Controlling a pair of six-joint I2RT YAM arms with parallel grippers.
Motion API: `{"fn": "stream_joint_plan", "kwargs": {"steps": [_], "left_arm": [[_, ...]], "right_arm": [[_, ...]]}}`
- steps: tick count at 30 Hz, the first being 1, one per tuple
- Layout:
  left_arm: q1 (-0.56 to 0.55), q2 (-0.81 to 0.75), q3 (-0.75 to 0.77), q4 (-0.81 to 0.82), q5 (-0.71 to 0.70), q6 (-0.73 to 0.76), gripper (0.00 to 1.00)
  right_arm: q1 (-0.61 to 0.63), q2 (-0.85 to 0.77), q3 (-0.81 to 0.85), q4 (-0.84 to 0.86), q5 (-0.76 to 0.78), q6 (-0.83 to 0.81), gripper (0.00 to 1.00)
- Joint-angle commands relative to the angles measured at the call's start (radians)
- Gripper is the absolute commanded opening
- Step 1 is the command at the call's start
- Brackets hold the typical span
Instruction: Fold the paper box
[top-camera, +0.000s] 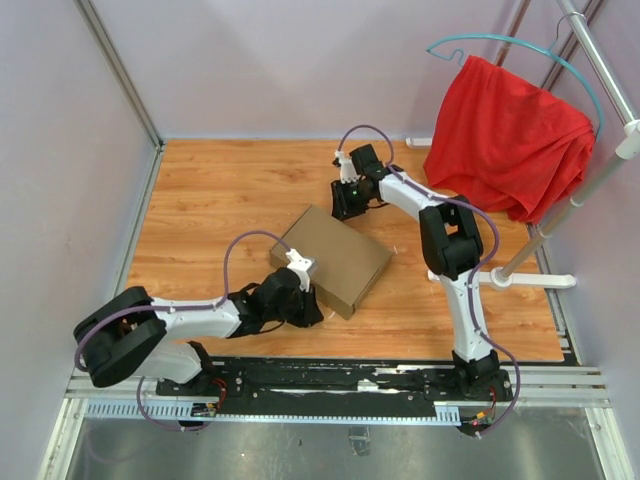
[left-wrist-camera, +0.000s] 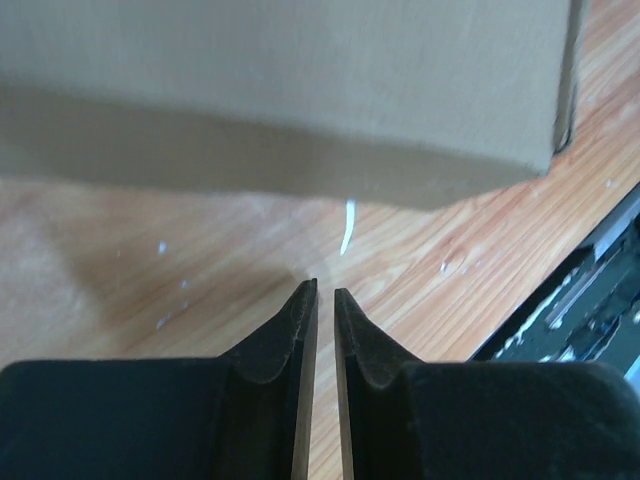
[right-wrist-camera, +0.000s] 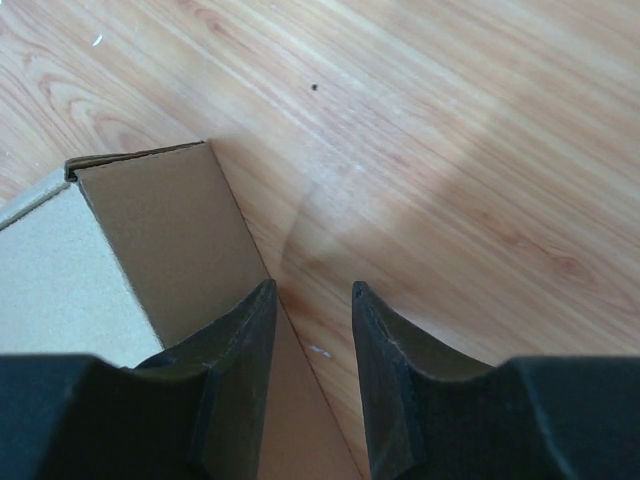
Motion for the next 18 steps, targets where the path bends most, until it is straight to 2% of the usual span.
{"fn": "stream_joint_plan", "kwargs": {"steps": [1, 5, 12, 16, 18], "left_arm": [[-0.009, 0.061, 0.062, 0.163, -0.026, 0.005, 0.18], [-0.010, 0.154, 0.104, 0.268, -0.045, -0.021, 0.21], [-0.010, 0.347, 0.178, 0.368, -0.265, -0.063, 0.28], [-0.009, 0.439, 0.264, 0.345, -0.329, -0.018, 0.28], [-0.009, 0.468, 0.303, 0.320, -0.354, 0.001, 0.28]], "right_arm": [[0.049, 0.019, -0.022, -0.042, -0.003, -0.027, 0.38], [0.076, 0.025, -0.013, -0.055, -0.015, -0.041, 0.38], [0.098, 0.041, 0.001, -0.043, -0.054, -0.043, 0.38], [0.097, 0.081, 0.091, -0.073, -0.050, -0.057, 0.38], [0.096, 0.093, 0.130, -0.075, -0.041, -0.067, 0.41]]}}
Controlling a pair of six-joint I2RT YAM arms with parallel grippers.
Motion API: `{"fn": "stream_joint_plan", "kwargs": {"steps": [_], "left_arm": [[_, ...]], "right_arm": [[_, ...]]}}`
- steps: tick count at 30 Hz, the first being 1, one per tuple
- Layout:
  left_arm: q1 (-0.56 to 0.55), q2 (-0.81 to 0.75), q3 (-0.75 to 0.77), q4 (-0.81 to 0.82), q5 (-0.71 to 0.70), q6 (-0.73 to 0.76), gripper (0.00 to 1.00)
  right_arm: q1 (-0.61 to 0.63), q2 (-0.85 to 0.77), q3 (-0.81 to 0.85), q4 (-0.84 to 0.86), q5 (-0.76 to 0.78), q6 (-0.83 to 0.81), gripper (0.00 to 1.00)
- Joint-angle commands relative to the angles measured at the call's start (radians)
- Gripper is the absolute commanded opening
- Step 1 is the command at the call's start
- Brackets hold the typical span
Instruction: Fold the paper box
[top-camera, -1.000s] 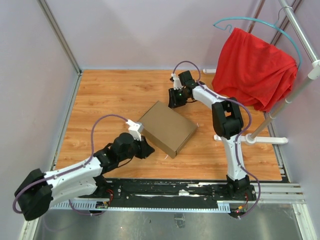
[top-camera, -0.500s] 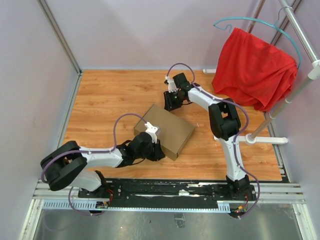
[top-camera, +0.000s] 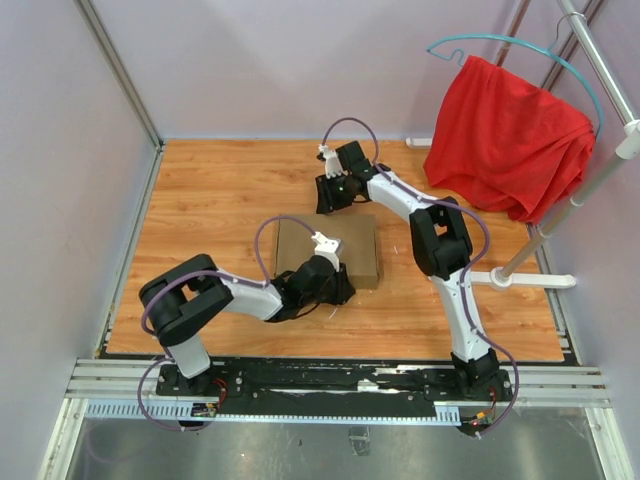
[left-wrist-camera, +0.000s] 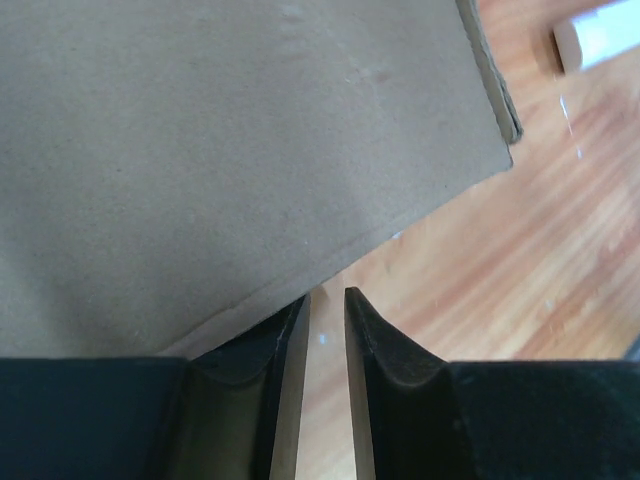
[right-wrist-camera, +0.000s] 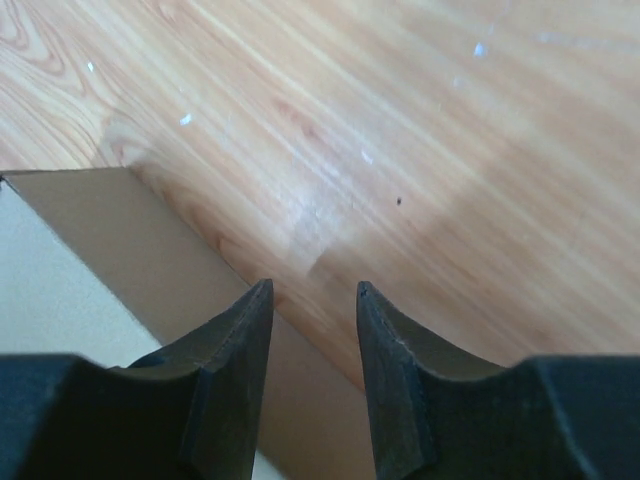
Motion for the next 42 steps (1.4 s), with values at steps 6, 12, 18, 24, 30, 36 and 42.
{"fn": "stream_joint_plan", "kwargs": {"steps": [6, 12, 18, 24, 30, 36, 42], "left_arm": [[0.031, 0.088, 0.133, -0.040, -0.198, 0.067, 0.28], [0.031, -0.009, 0.103, -0.083, -0.201, 0.061, 0.31], [0.026, -0.165, 0.055, -0.117, -0.172, 0.044, 0.38], [0.024, -0.392, -0.005, -0.177, -0.208, 0.061, 0.60], [0.025, -0.664, 0.033, -0.481, -0.304, 0.166, 0.98], [0.025, -0.909, 0.098, -0.813, -0.406, 0.234, 0.99], [0.025, -1.058, 0.120, -0.952, -0.397, 0.208, 0.99]], "right_arm": [[0.022, 0.060, 0.171, -0.154, -0.002, -0.049, 0.43], [-0.008, -0.046, 0.089, -0.089, 0.046, -0.023, 0.42], [-0.039, -0.217, -0.098, 0.054, 0.081, 0.016, 0.44], [-0.057, -0.442, -0.270, 0.200, 0.076, 0.028, 0.63], [-0.057, -0.690, -0.498, 0.242, 0.171, 0.104, 0.98], [-0.054, -0.979, -0.910, 0.308, 0.320, 0.289, 0.98], [-0.053, -1.213, -1.161, 0.357, 0.306, 0.307, 0.98]]}}
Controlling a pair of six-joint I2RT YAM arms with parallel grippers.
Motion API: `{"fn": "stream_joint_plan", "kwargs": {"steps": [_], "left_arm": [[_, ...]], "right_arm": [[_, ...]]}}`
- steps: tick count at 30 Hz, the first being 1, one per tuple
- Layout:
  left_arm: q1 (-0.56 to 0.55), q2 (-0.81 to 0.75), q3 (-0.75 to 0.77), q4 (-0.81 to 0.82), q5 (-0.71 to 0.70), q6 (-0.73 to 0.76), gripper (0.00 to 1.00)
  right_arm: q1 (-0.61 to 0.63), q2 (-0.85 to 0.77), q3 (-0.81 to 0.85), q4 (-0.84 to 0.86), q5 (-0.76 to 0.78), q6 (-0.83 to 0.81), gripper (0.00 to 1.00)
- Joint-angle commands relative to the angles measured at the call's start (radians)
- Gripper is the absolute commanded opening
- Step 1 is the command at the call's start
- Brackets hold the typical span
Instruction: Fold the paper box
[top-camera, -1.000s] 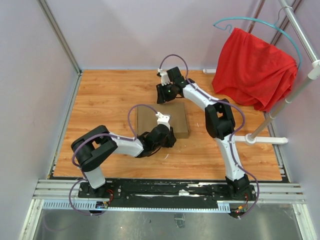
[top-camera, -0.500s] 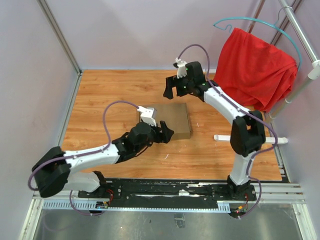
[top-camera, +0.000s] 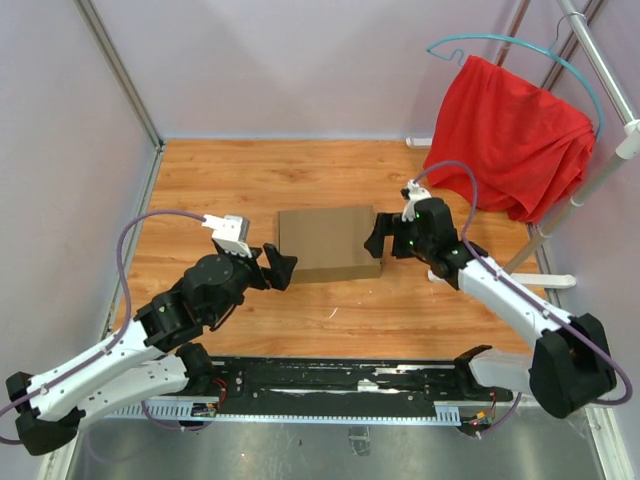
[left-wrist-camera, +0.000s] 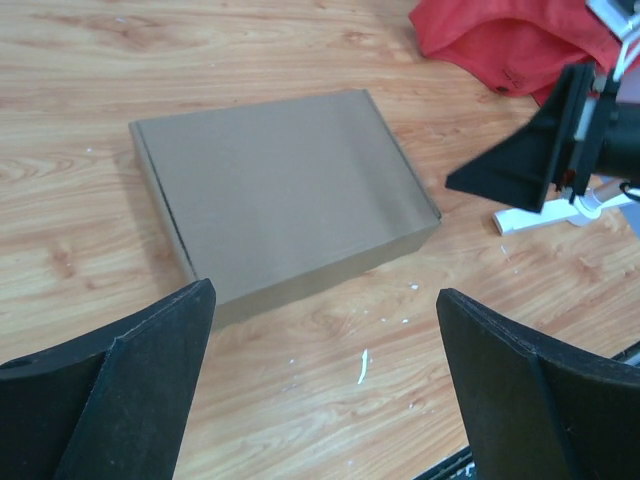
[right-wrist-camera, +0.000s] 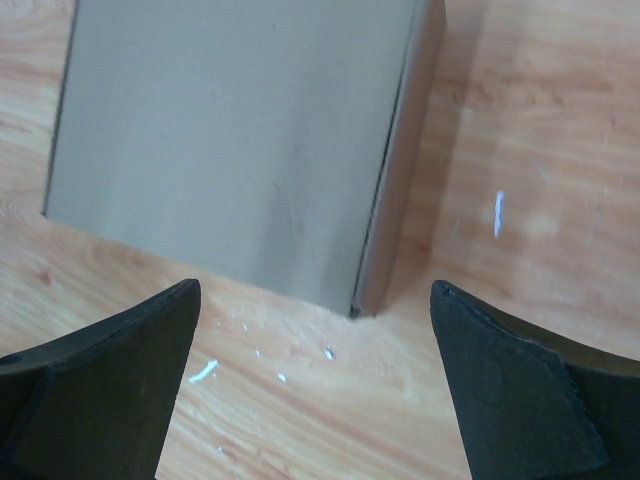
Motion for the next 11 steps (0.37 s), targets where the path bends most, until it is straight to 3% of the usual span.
{"fn": "stream_joint_plan", "kwargs": {"steps": [1, 6, 11], "left_arm": [[0.006, -0.071, 0.030, -0.161, -0.025, 0.021, 0.99], [0.006, -0.074, 0.031, -0.187, -0.063, 0.055, 0.99], [0.006, -0.073, 0.024, -0.221, -0.068, 0.057, 0.99]], "right_arm": [[-0.002, -0.133, -0.088, 0.046, 0.026, 0.030, 0.98], [0.000, -0.209, -0.119, -0.012, -0.018, -0.042, 0.98], [0.001, -0.303, -0.176, -0.090, 0.097, -0.083, 0.98]]}}
